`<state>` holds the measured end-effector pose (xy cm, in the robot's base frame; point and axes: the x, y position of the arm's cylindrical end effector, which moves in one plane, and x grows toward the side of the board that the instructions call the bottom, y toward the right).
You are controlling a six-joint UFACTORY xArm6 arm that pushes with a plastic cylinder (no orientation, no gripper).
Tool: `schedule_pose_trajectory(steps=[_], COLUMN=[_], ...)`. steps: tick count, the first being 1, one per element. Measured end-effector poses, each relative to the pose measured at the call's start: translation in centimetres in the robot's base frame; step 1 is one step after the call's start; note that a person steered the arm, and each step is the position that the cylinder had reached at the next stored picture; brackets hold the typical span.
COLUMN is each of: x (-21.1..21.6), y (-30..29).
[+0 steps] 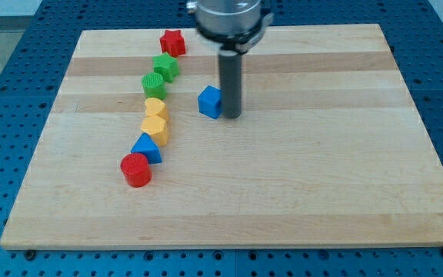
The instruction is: Move the blue cube parallel to the triangle
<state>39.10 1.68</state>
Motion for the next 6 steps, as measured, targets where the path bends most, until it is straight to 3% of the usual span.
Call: schedule_pose_trajectory(steps=[1,2,3,5,6], x=[-5.7,-4.0,2.0,8.9,7.1], y=[-0.4,-5.0,-5.7,-2.2,-0.7])
